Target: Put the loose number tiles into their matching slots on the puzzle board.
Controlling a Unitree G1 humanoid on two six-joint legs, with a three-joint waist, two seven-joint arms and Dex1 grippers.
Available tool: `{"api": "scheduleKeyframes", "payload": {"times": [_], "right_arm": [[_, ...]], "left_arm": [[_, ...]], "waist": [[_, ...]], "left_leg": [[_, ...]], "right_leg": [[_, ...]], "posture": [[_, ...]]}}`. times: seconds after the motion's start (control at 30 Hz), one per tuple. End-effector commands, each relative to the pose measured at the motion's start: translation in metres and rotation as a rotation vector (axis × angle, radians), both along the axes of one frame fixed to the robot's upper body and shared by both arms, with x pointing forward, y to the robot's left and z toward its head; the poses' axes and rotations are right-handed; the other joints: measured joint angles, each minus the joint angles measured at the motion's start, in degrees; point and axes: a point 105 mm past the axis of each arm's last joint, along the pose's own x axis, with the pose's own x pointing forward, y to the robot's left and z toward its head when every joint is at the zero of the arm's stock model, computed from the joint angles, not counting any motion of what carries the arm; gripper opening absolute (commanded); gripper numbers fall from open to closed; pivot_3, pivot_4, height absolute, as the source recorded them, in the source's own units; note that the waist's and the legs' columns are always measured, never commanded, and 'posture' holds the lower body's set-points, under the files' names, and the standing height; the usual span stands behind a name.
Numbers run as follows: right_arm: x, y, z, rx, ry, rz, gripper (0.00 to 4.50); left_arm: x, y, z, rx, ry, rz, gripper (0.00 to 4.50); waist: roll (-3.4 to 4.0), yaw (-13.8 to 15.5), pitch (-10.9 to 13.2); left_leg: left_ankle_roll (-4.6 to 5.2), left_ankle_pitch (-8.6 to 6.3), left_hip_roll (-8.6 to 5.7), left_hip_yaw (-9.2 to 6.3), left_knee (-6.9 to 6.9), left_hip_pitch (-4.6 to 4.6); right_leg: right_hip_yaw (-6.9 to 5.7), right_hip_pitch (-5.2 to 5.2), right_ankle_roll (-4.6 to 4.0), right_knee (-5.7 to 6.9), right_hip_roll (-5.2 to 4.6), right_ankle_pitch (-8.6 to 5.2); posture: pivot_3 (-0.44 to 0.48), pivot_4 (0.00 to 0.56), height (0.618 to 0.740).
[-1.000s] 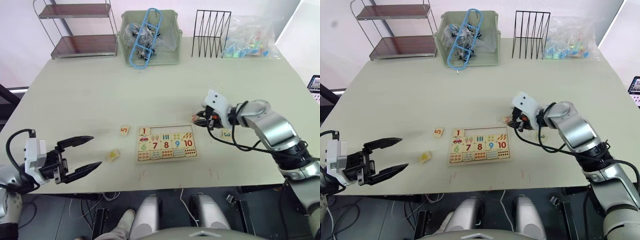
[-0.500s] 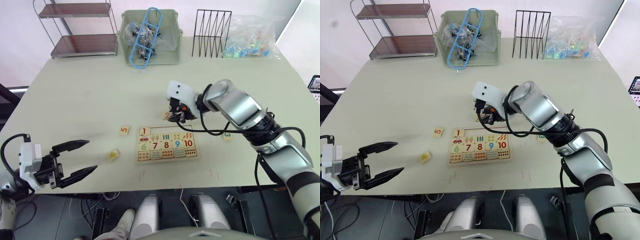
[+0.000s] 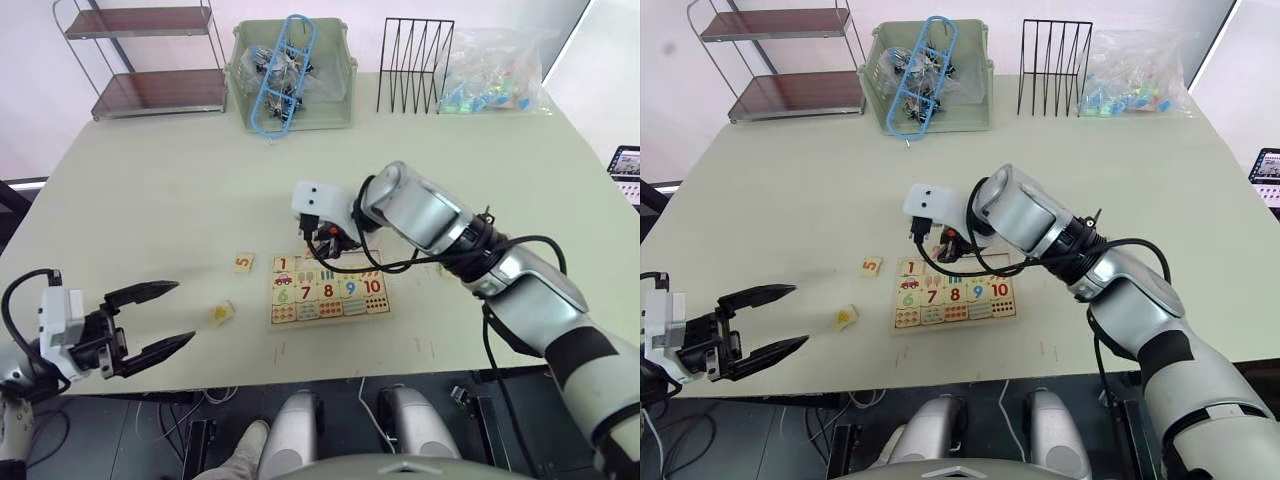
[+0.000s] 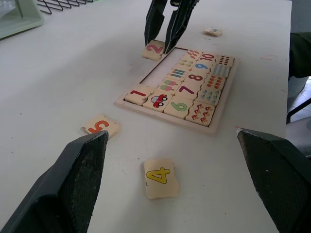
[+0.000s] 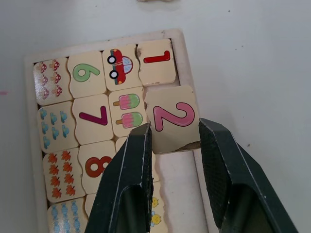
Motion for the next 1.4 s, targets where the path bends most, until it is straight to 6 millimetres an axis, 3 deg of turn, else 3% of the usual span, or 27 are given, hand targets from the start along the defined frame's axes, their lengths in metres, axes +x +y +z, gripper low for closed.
{"api": "scheduleKeyframes", "payload": {"times": [0.03, 0.33, 1.4], "right_arm": [[-0.001, 0.01, 0.006, -0.007, -0.036, 0.04, 0.84], [0.0, 0.021, -0.005, -0.014, -0.022, 0.044, 0.84], [0.004, 0.021, -0.027, -0.047, 0.014, 0.038, 0.84]], "left_arm": [[-0.001, 0.0, 0.004, 0.005, -0.033, 0.0, 4.5], [-0.004, 0.0, 0.001, -0.006, -0.035, 0.013, 4.5], [-0.007, 0.004, -0.001, -0.004, -0.023, 0.01, 4.5]], "waist": [[0.0, -0.01, 0.0], [0.02, -0.03, 0.01], [0.07, -0.09, 0.04]], "left_leg": [[0.0, 0.0, 0.0, 0.0, -0.01, 0.0], [-0.01, 0.0, 0.0, -0.02, -0.01, 0.0], [-0.02, 0.0, -0.01, -0.07, -0.05, -0.01]], "right_leg": [[0.0, 0.0, 0.0, 0.0, 0.0, 0.0], [-0.02, -0.01, -0.01, 0.0, -0.02, 0.0], [-0.08, -0.02, -0.05, -0.01, -0.07, 0.0]], "posture": [[0.0, 0.15, 0.739], [0.0, 0.15, 0.739], [0.0, 0.15, 0.739]]}}
